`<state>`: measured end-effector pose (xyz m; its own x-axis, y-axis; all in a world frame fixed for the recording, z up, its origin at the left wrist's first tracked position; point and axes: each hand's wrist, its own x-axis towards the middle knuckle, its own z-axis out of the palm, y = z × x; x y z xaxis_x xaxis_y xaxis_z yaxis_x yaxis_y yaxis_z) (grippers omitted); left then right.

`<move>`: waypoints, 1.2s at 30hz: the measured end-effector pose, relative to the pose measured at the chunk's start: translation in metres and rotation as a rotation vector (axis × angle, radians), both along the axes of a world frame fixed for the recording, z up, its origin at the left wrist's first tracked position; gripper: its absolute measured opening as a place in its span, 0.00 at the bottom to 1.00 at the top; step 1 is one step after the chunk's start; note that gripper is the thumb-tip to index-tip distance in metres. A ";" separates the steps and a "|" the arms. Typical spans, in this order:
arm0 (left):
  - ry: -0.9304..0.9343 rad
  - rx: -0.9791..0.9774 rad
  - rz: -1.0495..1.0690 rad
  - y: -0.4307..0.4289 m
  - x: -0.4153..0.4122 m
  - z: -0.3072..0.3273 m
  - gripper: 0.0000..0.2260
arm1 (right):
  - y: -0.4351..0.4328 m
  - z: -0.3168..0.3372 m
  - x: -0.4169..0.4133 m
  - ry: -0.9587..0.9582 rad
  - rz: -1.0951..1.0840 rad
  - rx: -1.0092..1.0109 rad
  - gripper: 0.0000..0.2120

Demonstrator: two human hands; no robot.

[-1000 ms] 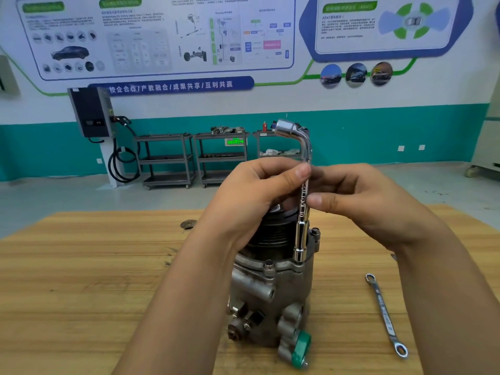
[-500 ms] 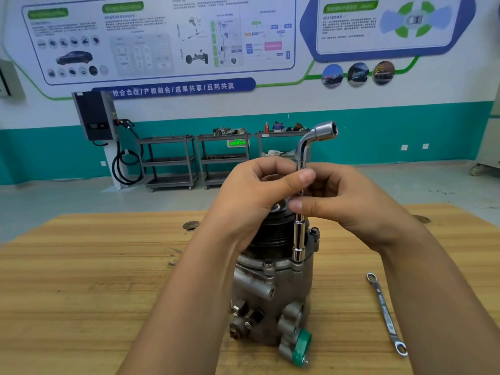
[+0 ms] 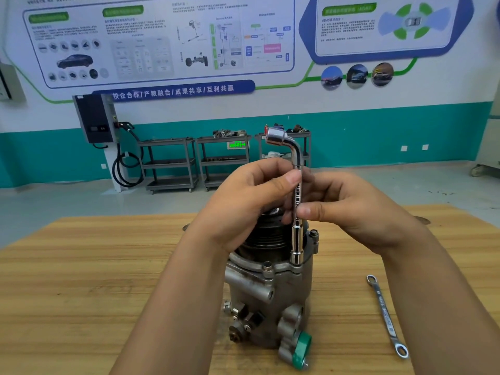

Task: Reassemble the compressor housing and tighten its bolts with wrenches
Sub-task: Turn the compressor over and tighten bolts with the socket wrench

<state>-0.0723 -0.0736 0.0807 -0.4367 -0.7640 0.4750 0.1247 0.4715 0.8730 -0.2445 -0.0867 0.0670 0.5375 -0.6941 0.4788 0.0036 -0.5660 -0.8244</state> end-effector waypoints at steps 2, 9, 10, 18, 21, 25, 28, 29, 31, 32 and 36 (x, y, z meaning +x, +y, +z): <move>0.001 -0.002 0.027 0.000 -0.001 0.000 0.10 | 0.000 0.000 0.001 0.005 -0.001 -0.003 0.09; 0.040 -0.026 0.036 -0.004 -0.001 -0.002 0.06 | -0.002 -0.002 0.002 0.047 -0.099 -0.029 0.21; 0.046 -0.036 0.031 -0.004 -0.002 -0.002 0.07 | -0.002 -0.002 0.002 0.049 -0.103 -0.029 0.22; 0.004 -0.082 0.116 -0.001 -0.006 -0.003 0.10 | 0.003 0.001 0.011 0.010 -0.024 -0.065 0.18; 0.006 -0.077 0.111 0.001 -0.008 -0.002 0.06 | 0.003 0.000 0.010 0.016 -0.031 -0.040 0.16; -0.025 -0.071 0.125 0.000 -0.007 -0.001 0.02 | 0.005 -0.002 0.003 0.031 0.035 0.040 0.12; 0.001 -0.023 0.054 0.000 -0.003 0.000 0.05 | 0.005 -0.004 0.000 0.023 0.061 0.067 0.12; 0.005 -0.017 0.038 -0.001 -0.002 0.000 0.05 | 0.004 -0.005 0.000 0.021 0.062 0.068 0.12; 0.004 -0.016 0.016 -0.002 -0.001 0.000 0.05 | 0.003 -0.005 0.000 0.011 0.062 0.065 0.12; 0.001 -0.022 0.010 -0.003 0.000 -0.001 0.06 | 0.003 -0.005 0.001 0.003 0.060 0.065 0.13; -0.015 -0.041 -0.018 -0.003 0.000 -0.001 0.09 | -0.001 -0.006 0.002 -0.041 0.049 0.080 0.15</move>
